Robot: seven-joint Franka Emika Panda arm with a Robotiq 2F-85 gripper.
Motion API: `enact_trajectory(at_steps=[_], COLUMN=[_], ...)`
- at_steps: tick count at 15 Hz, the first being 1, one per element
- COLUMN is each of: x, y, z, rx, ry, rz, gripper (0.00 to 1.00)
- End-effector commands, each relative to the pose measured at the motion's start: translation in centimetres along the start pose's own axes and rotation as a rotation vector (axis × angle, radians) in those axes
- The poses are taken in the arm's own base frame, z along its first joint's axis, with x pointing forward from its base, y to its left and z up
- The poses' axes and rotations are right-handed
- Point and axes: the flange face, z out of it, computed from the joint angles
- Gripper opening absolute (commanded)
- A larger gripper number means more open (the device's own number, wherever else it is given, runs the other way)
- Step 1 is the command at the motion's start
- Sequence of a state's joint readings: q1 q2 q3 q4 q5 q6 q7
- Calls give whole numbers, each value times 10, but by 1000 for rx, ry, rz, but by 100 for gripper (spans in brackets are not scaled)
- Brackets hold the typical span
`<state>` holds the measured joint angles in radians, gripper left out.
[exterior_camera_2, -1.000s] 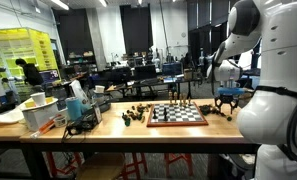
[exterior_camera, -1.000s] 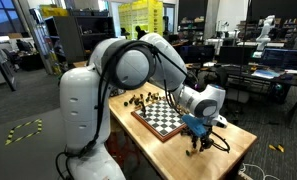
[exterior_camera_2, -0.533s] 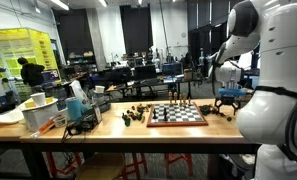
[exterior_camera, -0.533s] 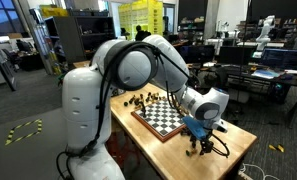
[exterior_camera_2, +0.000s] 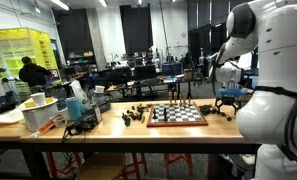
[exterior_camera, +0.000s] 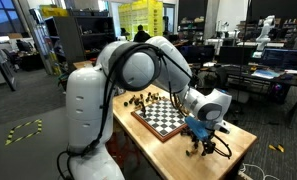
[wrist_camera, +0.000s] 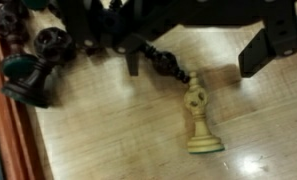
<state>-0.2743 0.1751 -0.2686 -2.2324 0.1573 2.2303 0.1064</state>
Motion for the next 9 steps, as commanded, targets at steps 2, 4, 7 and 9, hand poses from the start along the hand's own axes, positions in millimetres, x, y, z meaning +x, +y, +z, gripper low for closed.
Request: enact_trajectory(at_steps=[2,4,7,9], x=[2,0,-4,-7], y=[0,-2,-6,-7], z=[-6,-5,2,9], rx=[18,16,16,4], ry=[-6,-12,-43,-70], rz=[-3,-8,-15,-17], gripper=[100,100,100,100])
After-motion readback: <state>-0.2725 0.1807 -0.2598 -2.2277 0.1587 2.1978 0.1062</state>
